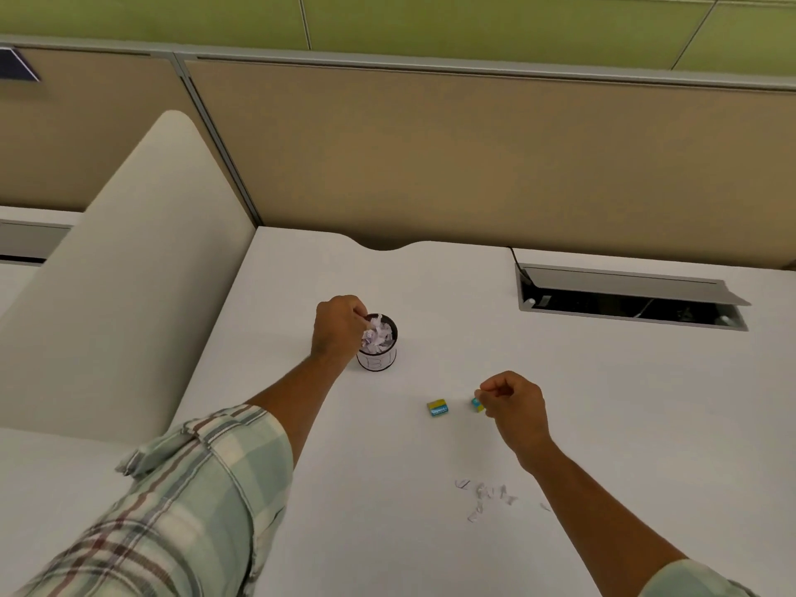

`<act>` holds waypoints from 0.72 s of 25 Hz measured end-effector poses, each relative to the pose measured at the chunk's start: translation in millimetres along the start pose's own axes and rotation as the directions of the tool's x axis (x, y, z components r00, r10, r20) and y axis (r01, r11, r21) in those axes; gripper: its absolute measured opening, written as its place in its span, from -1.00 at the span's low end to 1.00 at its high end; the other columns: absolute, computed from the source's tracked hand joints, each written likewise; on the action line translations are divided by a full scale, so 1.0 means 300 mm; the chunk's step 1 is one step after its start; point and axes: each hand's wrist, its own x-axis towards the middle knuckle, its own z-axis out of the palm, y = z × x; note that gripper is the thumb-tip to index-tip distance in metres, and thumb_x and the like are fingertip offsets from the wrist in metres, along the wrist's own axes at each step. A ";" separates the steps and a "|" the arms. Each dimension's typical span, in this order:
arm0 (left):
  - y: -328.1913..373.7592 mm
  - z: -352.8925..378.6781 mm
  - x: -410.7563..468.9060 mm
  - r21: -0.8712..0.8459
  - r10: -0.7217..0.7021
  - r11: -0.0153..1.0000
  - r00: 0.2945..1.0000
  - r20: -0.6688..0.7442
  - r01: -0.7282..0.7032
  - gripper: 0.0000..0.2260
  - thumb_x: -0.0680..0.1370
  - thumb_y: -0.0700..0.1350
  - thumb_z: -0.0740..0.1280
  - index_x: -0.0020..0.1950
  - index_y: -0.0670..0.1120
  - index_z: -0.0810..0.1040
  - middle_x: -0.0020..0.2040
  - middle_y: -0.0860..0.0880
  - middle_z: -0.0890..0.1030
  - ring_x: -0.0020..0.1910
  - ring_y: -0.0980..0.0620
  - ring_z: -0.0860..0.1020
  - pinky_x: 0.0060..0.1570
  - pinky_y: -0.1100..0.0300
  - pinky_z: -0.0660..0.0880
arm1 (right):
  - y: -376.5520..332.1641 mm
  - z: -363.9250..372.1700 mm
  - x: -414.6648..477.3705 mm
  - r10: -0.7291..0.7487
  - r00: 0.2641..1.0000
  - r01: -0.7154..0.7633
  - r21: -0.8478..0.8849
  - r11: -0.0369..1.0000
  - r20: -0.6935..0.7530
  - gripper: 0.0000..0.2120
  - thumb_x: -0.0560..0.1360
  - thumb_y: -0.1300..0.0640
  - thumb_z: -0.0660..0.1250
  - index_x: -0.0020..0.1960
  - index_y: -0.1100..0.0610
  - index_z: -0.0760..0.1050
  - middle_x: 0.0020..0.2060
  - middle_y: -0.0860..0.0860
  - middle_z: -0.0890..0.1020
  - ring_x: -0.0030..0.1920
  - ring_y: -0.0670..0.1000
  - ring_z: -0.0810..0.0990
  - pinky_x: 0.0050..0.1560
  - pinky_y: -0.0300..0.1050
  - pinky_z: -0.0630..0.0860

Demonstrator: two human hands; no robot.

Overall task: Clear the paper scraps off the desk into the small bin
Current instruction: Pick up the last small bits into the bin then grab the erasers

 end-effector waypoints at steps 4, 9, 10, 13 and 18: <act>0.025 0.001 -0.042 -0.092 -0.028 0.996 0.999 -0.046 0.024 -0.78 0.57 -0.35 0.26 0.12 -0.20 0.64 -0.04 -0.15 0.69 -0.07 -0.08 0.66 -0.13 0.26 0.53 | 0.058 -0.096 -0.043 0.038 0.999 -0.037 0.039 0.999 -0.029 -0.88 0.43 0.29 0.48 -0.20 0.09 0.63 -0.31 0.06 0.70 -0.30 0.03 0.65 -0.18 0.03 0.66; 0.085 0.016 -0.133 -0.135 0.087 0.984 0.979 -0.182 -0.113 -0.76 0.59 -0.31 0.24 0.19 -0.22 0.63 0.08 -0.14 0.69 0.09 -0.07 0.64 0.18 0.11 0.59 | 0.147 -0.212 -0.107 0.076 0.997 -0.072 0.121 0.990 -0.029 -0.93 0.46 0.29 0.47 -0.15 0.15 0.65 -0.30 0.04 0.72 -0.28 0.01 0.68 -0.28 -0.22 0.63; 0.096 0.028 -0.159 -0.124 0.126 0.980 0.970 -0.210 -0.154 -0.78 0.59 -0.29 0.26 0.16 -0.22 0.64 0.09 -0.14 0.70 0.10 -0.05 0.64 0.18 0.14 0.57 | 0.167 -0.236 -0.119 0.084 0.996 -0.078 0.118 0.990 -0.042 -0.93 0.47 0.28 0.47 -0.14 0.15 0.66 -0.30 0.04 0.72 -0.27 0.02 0.69 -0.27 -0.22 0.63; 0.113 0.096 -0.252 -0.118 0.205 0.964 0.952 -0.228 -0.236 -0.84 0.58 -0.26 0.31 0.08 -0.20 0.65 0.01 -0.11 0.70 -0.01 0.00 0.62 0.06 0.18 0.57 | 0.238 -0.312 -0.149 0.115 0.988 -0.108 0.075 0.991 -0.098 -0.92 0.48 0.26 0.44 -0.16 0.12 0.65 -0.30 0.03 0.72 -0.23 0.08 0.71 -0.24 -0.17 0.64; 0.104 0.254 -0.415 -0.155 0.216 0.962 0.973 -0.077 -0.226 -0.85 0.53 -0.26 0.39 0.08 -0.15 0.64 -0.04 -0.06 0.64 -0.16 0.07 0.55 -0.06 0.13 0.58 | 0.356 -0.401 -0.178 0.143 0.984 -0.156 -0.127 0.980 -0.107 -0.87 0.49 0.26 0.39 -0.16 0.07 0.63 -0.32 0.01 0.70 -0.21 0.13 0.71 -0.13 0.01 0.69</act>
